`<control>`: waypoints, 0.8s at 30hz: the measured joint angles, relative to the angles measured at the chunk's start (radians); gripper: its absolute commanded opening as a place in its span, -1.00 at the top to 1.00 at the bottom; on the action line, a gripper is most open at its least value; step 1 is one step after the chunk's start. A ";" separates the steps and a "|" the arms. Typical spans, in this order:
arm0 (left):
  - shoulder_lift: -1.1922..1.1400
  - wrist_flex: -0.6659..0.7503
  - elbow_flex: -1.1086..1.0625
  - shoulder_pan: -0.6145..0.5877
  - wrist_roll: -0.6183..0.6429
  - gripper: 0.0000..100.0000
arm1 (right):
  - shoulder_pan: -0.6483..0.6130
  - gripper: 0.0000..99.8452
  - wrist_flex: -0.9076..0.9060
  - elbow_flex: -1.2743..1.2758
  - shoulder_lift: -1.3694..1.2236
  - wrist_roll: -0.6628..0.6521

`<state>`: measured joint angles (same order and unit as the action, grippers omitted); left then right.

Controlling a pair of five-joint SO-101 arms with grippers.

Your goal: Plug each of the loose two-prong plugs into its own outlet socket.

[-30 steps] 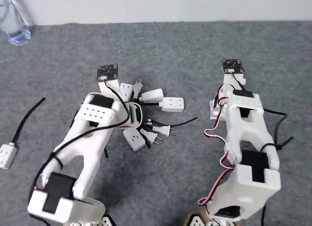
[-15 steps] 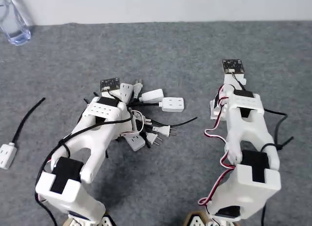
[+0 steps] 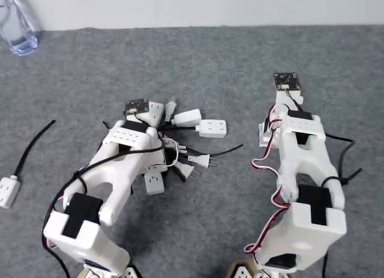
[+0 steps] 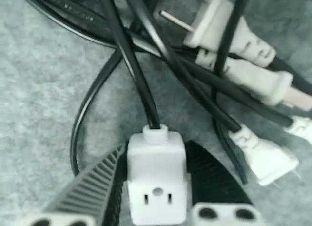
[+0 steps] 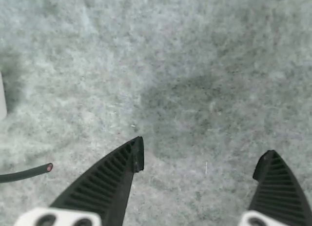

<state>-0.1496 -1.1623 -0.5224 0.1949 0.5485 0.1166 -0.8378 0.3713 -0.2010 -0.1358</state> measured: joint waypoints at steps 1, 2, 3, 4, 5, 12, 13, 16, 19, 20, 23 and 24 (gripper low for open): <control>0.008 -0.002 -0.002 0.000 0.000 0.97 | 0.000 0.28 0.000 0.000 0.000 0.000; 0.015 -0.003 -0.002 0.002 -0.003 0.97 | 0.000 0.28 0.000 0.000 0.000 0.000; 0.021 -0.005 -0.003 0.002 -0.008 0.97 | 0.000 0.28 0.000 0.000 0.000 0.000; 0.028 -0.014 -0.003 0.002 -0.018 0.97 | 0.000 0.28 0.000 0.000 0.000 0.000; 0.035 -0.025 -0.003 0.002 -0.028 0.97 | 0.000 0.28 0.000 0.000 0.000 0.000; 0.132 -0.150 0.054 -0.003 -0.044 0.97 | 0.000 0.28 0.000 0.000 0.000 0.000; 0.160 -0.181 0.081 -0.011 -0.046 0.97 | 0.000 0.28 0.000 0.000 0.000 0.000; 0.259 -0.284 0.170 -0.040 -0.080 0.97 | 0.000 0.28 0.000 0.000 -0.014 0.000; 0.364 -0.371 0.239 -0.117 -0.166 0.97 | 0.000 0.28 0.000 0.000 -0.028 0.000; 0.400 -0.390 0.252 -0.157 -0.193 0.97 | 0.000 0.28 0.000 0.000 -0.028 0.000; 0.488 -0.410 0.264 -0.315 -0.287 0.97 | 0.000 0.28 0.000 0.000 -0.028 0.000; 0.506 -0.410 0.264 -0.376 -0.321 0.97 | 0.000 0.28 0.000 0.000 -0.028 0.000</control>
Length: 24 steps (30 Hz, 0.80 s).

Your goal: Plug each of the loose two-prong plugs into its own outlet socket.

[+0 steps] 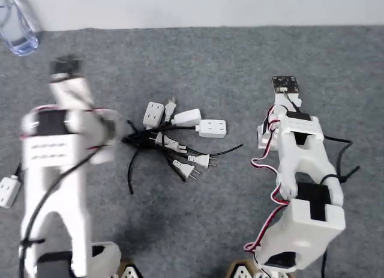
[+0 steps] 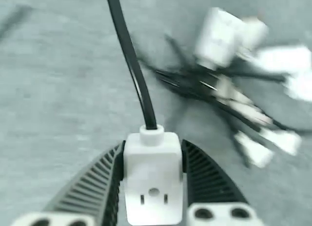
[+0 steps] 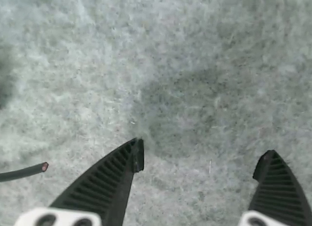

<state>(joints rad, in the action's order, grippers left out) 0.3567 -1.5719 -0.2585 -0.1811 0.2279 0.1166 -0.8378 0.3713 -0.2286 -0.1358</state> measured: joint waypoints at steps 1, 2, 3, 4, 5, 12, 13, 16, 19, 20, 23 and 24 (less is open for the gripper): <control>0.009 0.000 0.000 -0.061 -0.035 0.97 | 0.000 0.28 0.000 0.000 0.000 0.000; 0.012 0.000 0.000 -0.123 -0.075 0.97 | 0.000 0.28 0.000 0.000 0.000 0.000; 0.012 0.000 0.000 -0.181 -0.124 0.97 | 0.000 0.28 0.000 0.000 0.000 0.000; 0.012 0.000 0.000 -0.239 -0.178 0.97 | 0.000 0.28 0.000 0.000 0.000 0.000; 0.005 0.000 0.000 -0.296 -0.239 0.97 | 0.000 0.28 0.000 0.000 0.000 0.000; -0.180 0.299 -0.061 -0.600 -0.816 0.97 | -0.003 0.28 0.000 0.000 0.000 0.000; -0.219 0.377 -0.080 -0.631 -0.884 0.97 | -0.002 0.28 0.000 0.000 0.000 0.000; -0.342 0.583 -0.137 -0.680 -0.990 0.97 | -0.002 0.28 0.000 0.000 0.000 0.000; -0.428 0.681 -0.150 -0.689 -1.034 0.97 | -0.003 0.28 0.000 0.000 0.000 0.000; -0.448 0.694 -0.150 -0.689 -1.048 0.97 | -0.003 0.28 0.000 0.000 0.000 0.000; -0.474 0.706 -0.150 -0.687 -1.057 0.97 | -0.003 0.28 0.000 0.000 0.000 0.000; -0.476 0.710 -0.150 -0.687 -1.057 0.95 | -0.003 0.28 0.000 0.000 0.000 0.000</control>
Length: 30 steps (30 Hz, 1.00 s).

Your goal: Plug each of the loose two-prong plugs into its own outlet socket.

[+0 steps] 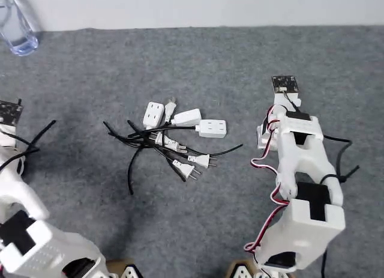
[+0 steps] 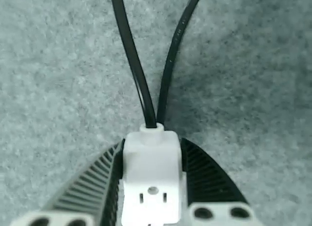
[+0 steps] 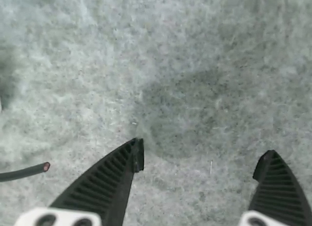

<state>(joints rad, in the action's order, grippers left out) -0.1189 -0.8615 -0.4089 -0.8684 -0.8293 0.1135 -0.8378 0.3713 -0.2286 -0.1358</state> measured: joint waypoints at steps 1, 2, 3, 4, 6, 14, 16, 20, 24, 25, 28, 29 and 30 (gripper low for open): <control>0.000 0.002 0.000 0.000 0.003 0.90 | 0.000 0.28 0.000 0.000 0.000 0.000; 0.000 0.002 0.000 0.000 -0.002 0.81 | 0.000 0.28 0.000 0.000 0.000 0.000; 0.000 0.002 0.000 0.000 -0.002 0.70 | 0.000 0.28 0.000 0.000 0.000 0.000; 0.000 0.002 0.000 0.000 -0.003 0.62 | 0.000 0.28 0.000 0.000 0.000 0.000; 0.000 -0.011 0.000 0.006 -0.002 0.56 | 0.000 0.28 0.000 0.000 0.000 0.000; -0.002 -0.109 0.060 0.023 -0.008 0.57 | 0.000 0.28 0.000 0.000 0.000 0.000; -0.002 -0.150 0.129 0.026 -0.008 0.57 | 0.000 0.28 0.000 0.000 0.000 0.000; -0.002 -0.276 0.285 0.044 -0.006 0.57 | 0.000 0.28 0.000 0.000 0.000 0.000; -0.006 -0.420 0.491 0.184 -0.002 0.57 | -0.017 0.28 0.000 0.000 0.000 0.000; -0.011 -0.454 0.535 0.241 -0.002 0.57 | -0.018 0.28 0.000 0.000 0.000 0.000; -0.038 -0.476 0.580 0.431 -0.005 0.57 | -0.014 0.28 0.000 0.000 0.000 0.000; -0.054 -0.463 0.583 0.491 -0.008 0.57 | -0.014 0.28 0.000 0.000 0.000 0.000; -0.074 -0.440 0.586 0.546 -0.008 0.57 | -0.014 0.28 0.000 0.000 0.000 0.000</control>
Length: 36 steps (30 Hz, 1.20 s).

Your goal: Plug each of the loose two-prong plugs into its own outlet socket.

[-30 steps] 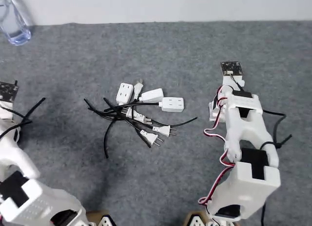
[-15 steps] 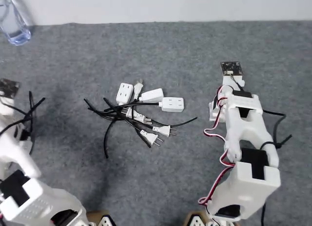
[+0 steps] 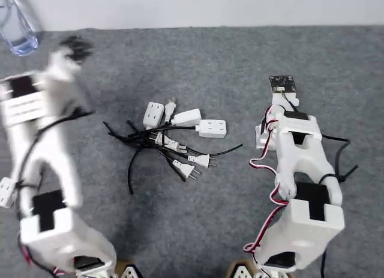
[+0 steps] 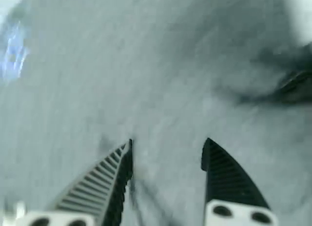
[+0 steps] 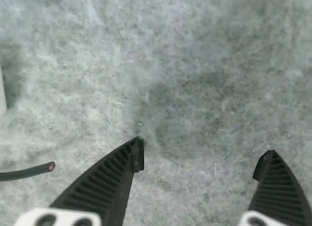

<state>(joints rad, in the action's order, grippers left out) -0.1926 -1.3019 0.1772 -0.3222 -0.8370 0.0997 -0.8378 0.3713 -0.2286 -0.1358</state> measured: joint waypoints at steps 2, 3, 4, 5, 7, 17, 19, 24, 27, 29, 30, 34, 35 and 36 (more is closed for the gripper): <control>-0.051 0.063 0.005 0.081 0.003 0.57 | -0.003 0.28 0.000 0.000 0.000 0.000; -0.081 0.094 0.005 0.109 0.025 0.57 | -0.003 0.28 0.000 0.000 0.000 0.000; -0.112 0.120 0.005 0.130 0.058 0.57 | -0.003 0.28 0.000 0.000 0.000 0.000; -0.143 0.143 0.005 0.149 0.106 0.57 | -0.002 0.28 0.000 0.000 0.000 0.000; -0.201 0.173 0.005 0.181 0.230 0.56 | 0.000 0.28 0.000 0.000 0.000 0.000; -0.336 0.276 0.005 0.325 0.537 0.56 | -0.002 0.28 0.000 0.000 0.000 0.000; -0.354 0.307 0.008 0.327 0.539 0.56 | -0.002 0.28 0.000 0.000 0.000 0.000; -0.394 0.324 0.018 0.322 0.548 0.56 | -0.002 0.28 0.000 0.000 0.000 0.000; -0.405 0.327 0.029 0.322 0.549 0.56 | -0.002 0.28 0.000 0.000 0.000 0.000; -0.407 0.327 0.031 0.322 0.577 0.56 | 0.000 0.28 0.000 0.000 0.000 0.000; -0.407 0.322 0.031 0.324 0.606 0.56 | 0.000 0.28 0.000 0.000 0.000 0.000; -0.410 0.239 0.075 0.339 0.677 0.56 | -0.003 0.28 0.000 0.000 0.000 0.000; -0.410 0.209 0.089 0.345 0.684 0.56 | -0.002 0.28 0.000 0.000 0.000 0.000; -0.410 0.183 0.100 0.348 0.687 0.56 | 0.000 0.28 0.000 0.000 0.000 0.000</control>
<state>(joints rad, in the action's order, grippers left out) -0.6022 -1.1193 0.2770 0.0261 -0.1496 0.0997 -0.8378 0.3713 -0.2286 -0.1358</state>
